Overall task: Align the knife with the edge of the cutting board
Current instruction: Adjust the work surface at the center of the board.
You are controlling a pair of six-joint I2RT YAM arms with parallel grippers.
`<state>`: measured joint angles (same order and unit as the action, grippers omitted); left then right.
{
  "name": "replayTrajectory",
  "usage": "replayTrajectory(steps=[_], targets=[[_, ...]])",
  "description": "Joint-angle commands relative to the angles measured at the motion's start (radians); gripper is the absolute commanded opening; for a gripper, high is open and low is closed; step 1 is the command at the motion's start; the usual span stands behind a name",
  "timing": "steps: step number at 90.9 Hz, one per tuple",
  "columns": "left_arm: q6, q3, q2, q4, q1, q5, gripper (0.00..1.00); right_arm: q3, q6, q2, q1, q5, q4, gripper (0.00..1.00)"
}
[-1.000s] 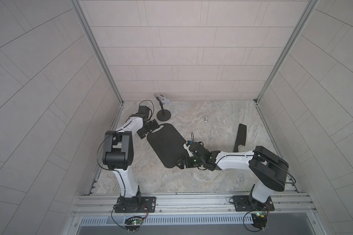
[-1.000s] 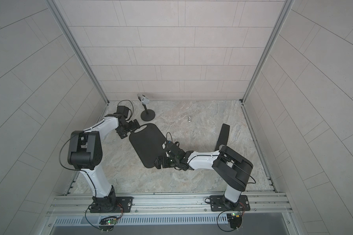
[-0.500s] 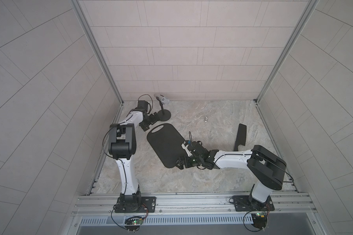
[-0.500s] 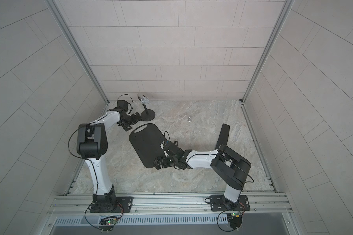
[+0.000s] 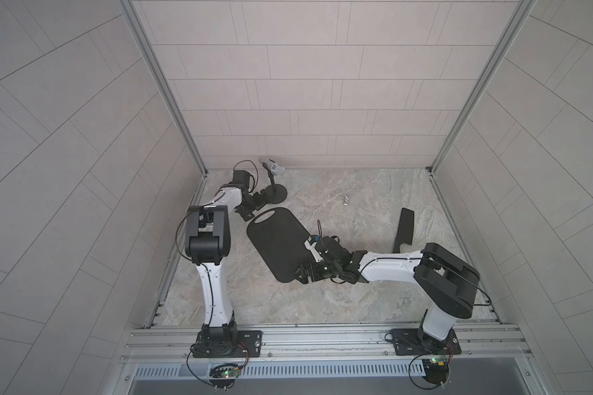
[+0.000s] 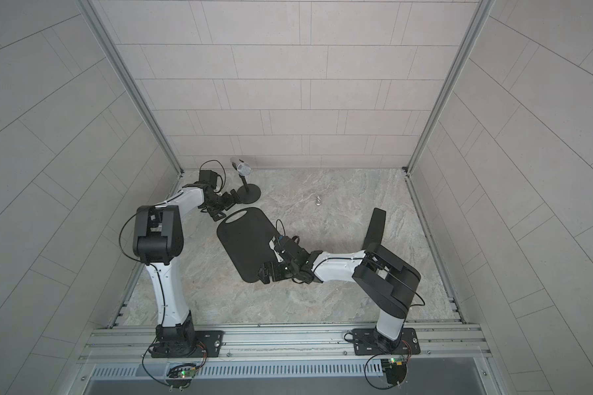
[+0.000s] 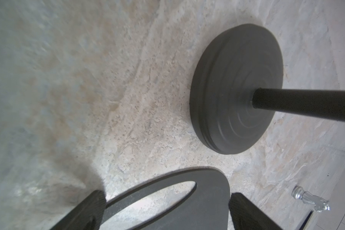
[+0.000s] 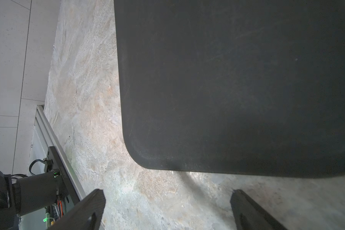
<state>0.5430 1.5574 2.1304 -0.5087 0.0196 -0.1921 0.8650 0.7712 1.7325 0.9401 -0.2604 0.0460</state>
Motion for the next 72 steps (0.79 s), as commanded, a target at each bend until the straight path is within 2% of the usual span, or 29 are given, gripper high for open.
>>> replayTrajectory(steps=[1, 17, 35, 72], targets=[[0.038, -0.085, 0.009, -0.085, -0.004, -0.003, 1.0, -0.056, 0.023, 0.035, -0.02, 0.006, -0.086, 1.0], [0.084, -0.191, -0.067, -0.045, -0.021, -0.016, 1.0, -0.08, 0.059, 0.041, -0.043, -0.031, -0.032, 1.0], [0.109, -0.304, -0.161, -0.011, -0.026, -0.015, 1.0, -0.138, 0.115, 0.013, -0.073, -0.006, 0.017, 1.0], [0.134, -0.437, -0.256, 0.034, -0.058, -0.02, 1.0, -0.188, 0.119, -0.092, -0.093, 0.052, -0.058, 1.0]])
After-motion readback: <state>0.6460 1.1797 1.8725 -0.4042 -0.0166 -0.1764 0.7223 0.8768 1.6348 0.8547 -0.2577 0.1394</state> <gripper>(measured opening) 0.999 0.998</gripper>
